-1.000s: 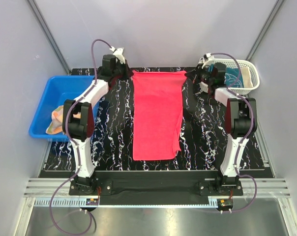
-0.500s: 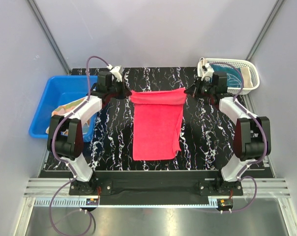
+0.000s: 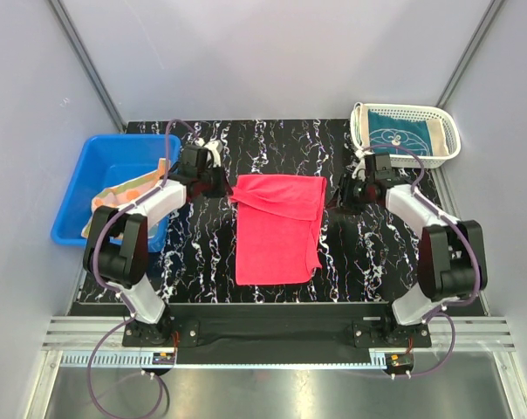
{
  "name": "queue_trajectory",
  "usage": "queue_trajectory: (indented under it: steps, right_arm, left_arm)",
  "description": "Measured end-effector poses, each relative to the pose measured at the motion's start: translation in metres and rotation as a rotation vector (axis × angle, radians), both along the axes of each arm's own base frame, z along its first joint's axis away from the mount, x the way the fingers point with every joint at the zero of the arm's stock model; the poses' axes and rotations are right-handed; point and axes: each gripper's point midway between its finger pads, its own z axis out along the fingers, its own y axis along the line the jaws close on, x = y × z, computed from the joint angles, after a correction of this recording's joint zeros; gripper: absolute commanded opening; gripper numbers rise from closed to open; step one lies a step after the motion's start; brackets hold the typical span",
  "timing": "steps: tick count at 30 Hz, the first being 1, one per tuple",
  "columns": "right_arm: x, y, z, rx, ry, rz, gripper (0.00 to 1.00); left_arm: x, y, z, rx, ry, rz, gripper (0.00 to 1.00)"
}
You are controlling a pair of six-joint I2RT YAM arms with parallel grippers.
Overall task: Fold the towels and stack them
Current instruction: Fold the towel
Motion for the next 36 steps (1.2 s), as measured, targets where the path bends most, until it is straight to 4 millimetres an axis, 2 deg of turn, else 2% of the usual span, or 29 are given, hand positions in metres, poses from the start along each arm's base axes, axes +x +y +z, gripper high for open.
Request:
queue_trajectory:
  steps: [1,3,5,6,11,15,18,21,26,28,32,36]
  right_arm:
    - [-0.007,-0.002,0.003,-0.008,0.015,-0.023,0.47]
    - [-0.02,-0.005,0.01,-0.013,0.03,-0.068,0.49]
    - [-0.034,-0.006,0.013,-0.003,0.045,-0.109,0.51]
    - [-0.043,-0.006,0.011,0.003,0.058,-0.132,0.52]
    - [-0.095,0.008,-0.021,0.035,0.209,-0.212,0.55]
    - [-0.124,0.017,-0.042,0.05,0.309,-0.257,0.56]
    - [-0.13,0.023,-0.045,0.075,0.325,-0.304,0.56]
    - [-0.131,0.029,-0.044,0.11,0.321,-0.338,0.56]
    - [-0.134,0.032,-0.047,0.146,0.324,-0.392,0.56]
    - [-0.138,0.032,-0.05,0.147,0.335,-0.408,0.56]
    - [-0.139,0.031,-0.053,0.149,0.339,-0.441,0.56]
    - [-0.141,0.031,-0.056,0.166,0.342,-0.461,0.52]
  left_arm:
    - [-0.002,-0.001,-0.002,0.004,0.01,0.0,0.21]
    - [-0.006,-0.002,-0.004,0.011,0.025,0.004,0.25]
    - [-0.012,-0.003,-0.005,0.028,0.043,0.012,0.37]
    - [-0.015,-0.003,-0.006,0.039,0.05,0.017,0.38]
    - [-0.035,-0.007,0.001,0.101,0.072,0.033,0.41]
    - [-0.052,-0.026,0.025,0.1,0.032,0.005,0.42]
    - [-0.07,-0.052,0.039,0.072,0.005,-0.048,0.42]
    - [-0.095,-0.072,0.032,0.041,0.016,-0.099,0.42]
    - [-0.127,-0.062,-0.016,0.069,0.133,-0.086,0.41]
    - [-0.133,-0.059,-0.028,0.077,0.165,-0.074,0.41]
    - [-0.134,-0.062,-0.033,0.067,0.175,-0.069,0.41]
    - [-0.13,-0.067,-0.032,0.048,0.159,-0.066,0.41]
